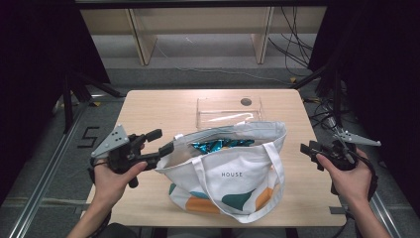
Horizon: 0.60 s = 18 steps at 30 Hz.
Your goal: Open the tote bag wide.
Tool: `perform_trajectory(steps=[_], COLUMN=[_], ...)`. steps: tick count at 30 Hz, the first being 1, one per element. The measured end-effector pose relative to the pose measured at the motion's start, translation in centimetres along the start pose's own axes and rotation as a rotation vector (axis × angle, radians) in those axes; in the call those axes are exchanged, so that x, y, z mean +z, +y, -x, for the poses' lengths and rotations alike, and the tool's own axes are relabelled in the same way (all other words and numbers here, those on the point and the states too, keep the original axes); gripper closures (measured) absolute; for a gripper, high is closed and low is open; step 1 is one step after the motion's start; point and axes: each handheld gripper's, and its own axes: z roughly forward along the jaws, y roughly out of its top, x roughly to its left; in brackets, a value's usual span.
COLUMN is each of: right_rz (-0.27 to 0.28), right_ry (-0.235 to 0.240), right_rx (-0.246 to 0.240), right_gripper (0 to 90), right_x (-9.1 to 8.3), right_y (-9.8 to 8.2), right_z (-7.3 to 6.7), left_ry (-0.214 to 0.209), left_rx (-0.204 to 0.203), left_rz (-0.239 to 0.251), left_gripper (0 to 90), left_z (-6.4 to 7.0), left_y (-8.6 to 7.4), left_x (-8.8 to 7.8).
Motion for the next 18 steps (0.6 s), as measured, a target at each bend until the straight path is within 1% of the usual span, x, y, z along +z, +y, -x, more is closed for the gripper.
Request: perform_trajectory(steps=[1, 2, 3, 4, 5, 6, 7, 8, 9, 10, 11, 12, 13, 14, 15, 16, 17, 18], right_rz=[0.005, -0.003, 0.002, 0.003, -0.001, 0.003, 0.006, 0.006, 0.004, 0.004, 0.003, 0.0, 0.0, 0.019, 0.014, 0.012, 0.0, 0.001], right_ry=[-0.004, -0.003, -0.009, -0.003, -0.008, -0.009, -0.013, -0.013, -0.015, -0.015, -0.015, -0.006, -0.006, -0.013, -0.011, -0.009, -0.004, -0.01], right_rx=[-0.009, -0.02, -0.025, 0.005, -0.047, -0.044, 0.002, 0.002, -0.036, -0.036, -0.006, 0.006, 0.006, 0.019, 0.017, -0.04, -0.002, -0.016], right_gripper=[56.0, 56.2, 56.4, 56.4, 57.1, 58.0, 58.6, 58.6, 58.9, 58.9, 59.1, 59.0, 59.0, 59.0, 59.0, 58.9, 58.7, 58.5], right_x=[0.1, 0.1, 0.1, 0.2, 0.2, 0.2, 0.3, 0.3, 0.2, 0.2, 0.1, 0.1, 0.1, 0.2, 0.1, 0.1, 0.0, 0.0], right_y=[0.1, 0.0, 0.2, 0.1, 0.2, 0.2, 0.3, 0.3, 0.4, 0.4, 0.5, 0.6, 0.6, 0.6, 0.6, 0.6, 0.5, 0.5], right_z=[0.0, -0.1, -0.1, -0.4, -0.1, -0.2, -0.6, -0.6, -0.4, -0.4, -0.7, -0.8, -0.8, -1.0, -1.0, -0.5, -1.0, -0.9], left_ry=[0.0, -0.011, -0.023, -0.025, -0.037, -0.041, -0.041, -0.05, -0.065, -0.065, -0.067, -0.074, -0.093, -0.11, -0.11, -0.143, -0.159, -0.175], left_rx=[0.0, 0.011, 0.015, 0.018, 0.028, 0.043, 0.043, 0.058, 0.094, 0.094, 0.141, 0.182, 0.21, 0.235, 0.235, 0.256, 0.259, 0.269], left_rz=[0.0, -0.01, -0.011, -0.02, -0.018, -0.027, -0.027, -0.036, -0.052, -0.052, -0.079, -0.108, -0.136, -0.166, -0.166, -0.211, -0.234, -0.265], left_gripper=[33.8, 33.8, 33.8, 33.8, 33.8, 34.3, 35.3, 35.3, 39.0, 40.8, 43.6, 45.9, 45.9, 51.1, 52.4, 52.4, 52.0, 51.9], left_z=[0.0, 0.4, 0.5, 0.8, 1.0, 1.4, 1.4, 1.8, 2.6, 2.6, 3.6, 3.9, 4.5, 5.2, 5.2, 5.7, 5.9, 6.1], left_y=[0.0, 0.0, 0.1, 0.2, 0.3, 0.5, 0.5, 0.7, 1.2, 1.2, 1.6, 1.9, 2.0, 2.1, 2.1, 2.0, 2.0, 1.9], left_x=[0.0, 0.6, 0.9, 1.1, 1.5, 1.8, 1.8, 2.2, 3.0, 3.0, 3.8, 4.2, 5.0, 6.3, 6.3, 7.6, 8.3, 9.0])
